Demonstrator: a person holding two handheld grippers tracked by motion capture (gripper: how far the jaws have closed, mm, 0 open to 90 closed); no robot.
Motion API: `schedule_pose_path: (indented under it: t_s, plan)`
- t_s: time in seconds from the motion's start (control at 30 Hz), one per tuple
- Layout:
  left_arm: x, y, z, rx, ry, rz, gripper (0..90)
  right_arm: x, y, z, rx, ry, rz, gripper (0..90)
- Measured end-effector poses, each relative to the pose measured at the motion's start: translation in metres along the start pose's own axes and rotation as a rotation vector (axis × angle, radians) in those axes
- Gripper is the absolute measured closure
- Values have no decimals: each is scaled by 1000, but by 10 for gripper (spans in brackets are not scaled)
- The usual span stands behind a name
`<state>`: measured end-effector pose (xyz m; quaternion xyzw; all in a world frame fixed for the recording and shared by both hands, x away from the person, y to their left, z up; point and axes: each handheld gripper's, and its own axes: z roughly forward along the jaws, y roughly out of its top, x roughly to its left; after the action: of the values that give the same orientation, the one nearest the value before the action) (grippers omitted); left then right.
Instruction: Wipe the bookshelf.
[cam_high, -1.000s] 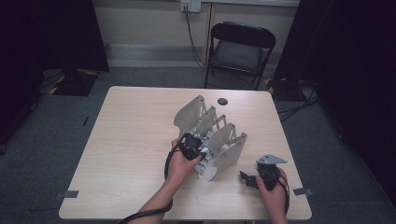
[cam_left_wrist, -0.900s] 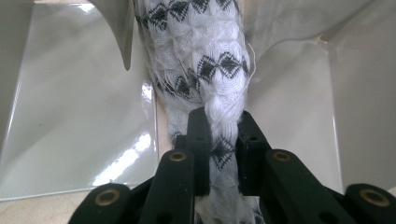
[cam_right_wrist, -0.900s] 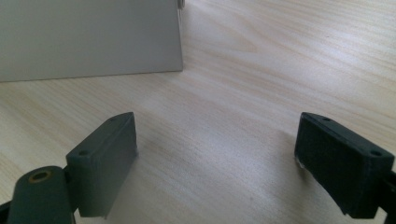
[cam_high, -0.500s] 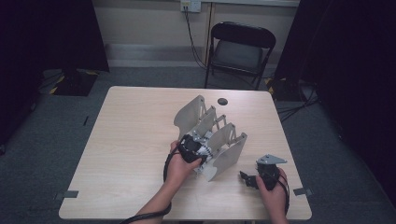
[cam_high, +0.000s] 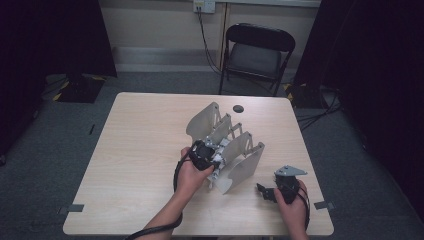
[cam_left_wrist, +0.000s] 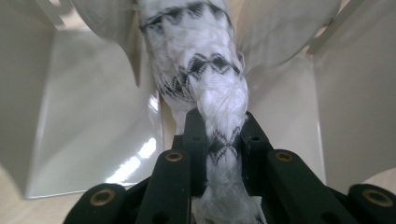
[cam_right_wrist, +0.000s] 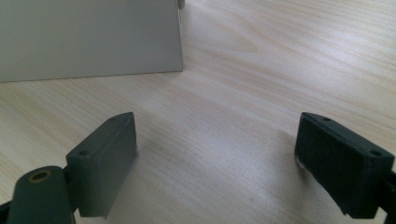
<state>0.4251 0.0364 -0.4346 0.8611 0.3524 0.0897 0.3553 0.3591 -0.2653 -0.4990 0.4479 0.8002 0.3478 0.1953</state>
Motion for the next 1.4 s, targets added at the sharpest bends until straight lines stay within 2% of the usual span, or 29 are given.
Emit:
schedule_pose_path:
  t_s: [0.03, 0.2, 0.27, 0.37, 0.47, 0.57, 0.6, 0.87, 1.1, 1.4]
  plan:
    - [0, 4, -5, -19, 3, -6, 778, 0, 0, 0, 1, 0, 1, 124]
    - [0, 29, -31, -88, 16, 14, 778, 0, 0, 0, 0, 0, -1, 123]
    - [0, 40, -39, -98, 21, 26, 777, 0, 0, 0, 0, 0, -1, 123]
    - [-3, 52, -43, -118, 23, 53, 777, 1, 1, 0, 1, 1, 0, 123]
    - [-6, 55, -38, -104, 15, 61, 777, 1, 1, 0, 2, 0, 1, 123]
    - [-6, 52, -32, -94, 12, 69, 777, 1, 1, 1, 1, 1, 0, 124]
    - [-5, 51, -31, -101, 4, 60, 777, 1, 1, 1, 2, 1, 0, 123]
    - [-2, 38, -24, -60, -9, 54, 778, 1, 1, 1, 1, 2, -1, 123]
    - [-3, 17, -7, -27, -24, 29, 778, 1, 1, 1, 1, 2, -2, 124]
    - [-3, -14, 19, 48, -36, 13, 778, 1, 1, 1, 1, 2, -2, 123]
